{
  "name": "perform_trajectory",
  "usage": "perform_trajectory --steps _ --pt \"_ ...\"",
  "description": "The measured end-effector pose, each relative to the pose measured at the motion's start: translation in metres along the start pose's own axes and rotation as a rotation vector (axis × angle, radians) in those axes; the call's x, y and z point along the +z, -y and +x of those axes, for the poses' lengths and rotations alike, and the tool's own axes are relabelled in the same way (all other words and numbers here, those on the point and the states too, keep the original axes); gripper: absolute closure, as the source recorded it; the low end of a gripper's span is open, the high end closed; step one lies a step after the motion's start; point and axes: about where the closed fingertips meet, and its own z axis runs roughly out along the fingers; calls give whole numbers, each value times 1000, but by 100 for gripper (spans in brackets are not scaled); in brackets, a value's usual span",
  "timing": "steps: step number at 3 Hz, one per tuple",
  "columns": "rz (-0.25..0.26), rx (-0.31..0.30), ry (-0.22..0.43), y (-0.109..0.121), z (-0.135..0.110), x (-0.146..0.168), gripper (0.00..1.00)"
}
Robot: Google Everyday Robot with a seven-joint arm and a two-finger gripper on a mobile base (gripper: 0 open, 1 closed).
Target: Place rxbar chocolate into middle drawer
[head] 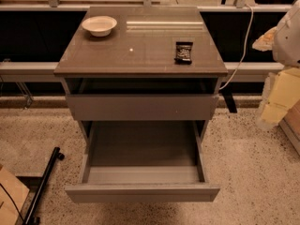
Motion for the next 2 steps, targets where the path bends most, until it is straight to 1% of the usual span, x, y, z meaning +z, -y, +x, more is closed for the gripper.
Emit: perform_trajectory --steps 1,2 --pt "11 1 7 2 -1 -1 0" --pt "29 45 91 19 -1 10 0"
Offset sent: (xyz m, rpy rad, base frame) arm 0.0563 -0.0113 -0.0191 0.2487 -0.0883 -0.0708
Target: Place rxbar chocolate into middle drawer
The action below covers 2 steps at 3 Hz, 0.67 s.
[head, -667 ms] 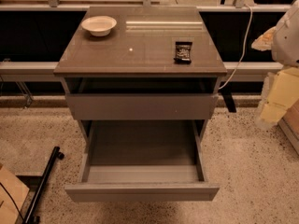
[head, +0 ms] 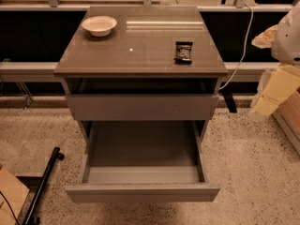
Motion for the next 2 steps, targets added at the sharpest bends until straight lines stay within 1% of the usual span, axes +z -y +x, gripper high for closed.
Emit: perform_trajectory --steps 1,2 --pt "27 51 133 47 -3 28 0" --pt "31 107 222 102 4 59 0"
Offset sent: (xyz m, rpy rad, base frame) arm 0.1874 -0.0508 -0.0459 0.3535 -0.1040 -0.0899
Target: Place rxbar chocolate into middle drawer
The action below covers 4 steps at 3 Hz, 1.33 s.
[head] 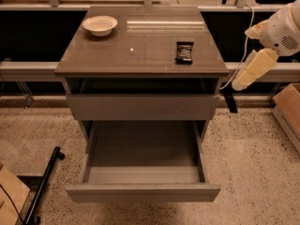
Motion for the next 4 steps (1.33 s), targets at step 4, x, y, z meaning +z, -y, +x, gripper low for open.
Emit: perform_trajectory --steps 4 --pt "-5 171 257 50 -49 116 0"
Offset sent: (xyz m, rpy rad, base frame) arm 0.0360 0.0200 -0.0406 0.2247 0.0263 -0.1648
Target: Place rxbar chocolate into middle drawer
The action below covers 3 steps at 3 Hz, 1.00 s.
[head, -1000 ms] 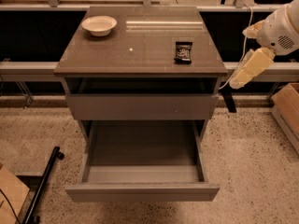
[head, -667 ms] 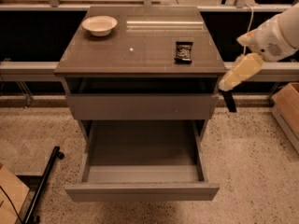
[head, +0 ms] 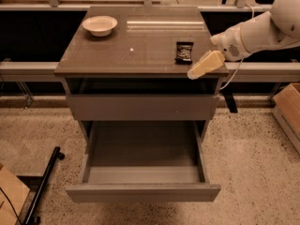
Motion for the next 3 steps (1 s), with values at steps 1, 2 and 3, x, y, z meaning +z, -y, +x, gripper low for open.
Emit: perform_trajectory --steps 1,2,3 --pt "8 22 68 21 -11 43 0" --pt "30 45 119 47 -16 71 0" --pt "40 53 140 69 -20 97 0"
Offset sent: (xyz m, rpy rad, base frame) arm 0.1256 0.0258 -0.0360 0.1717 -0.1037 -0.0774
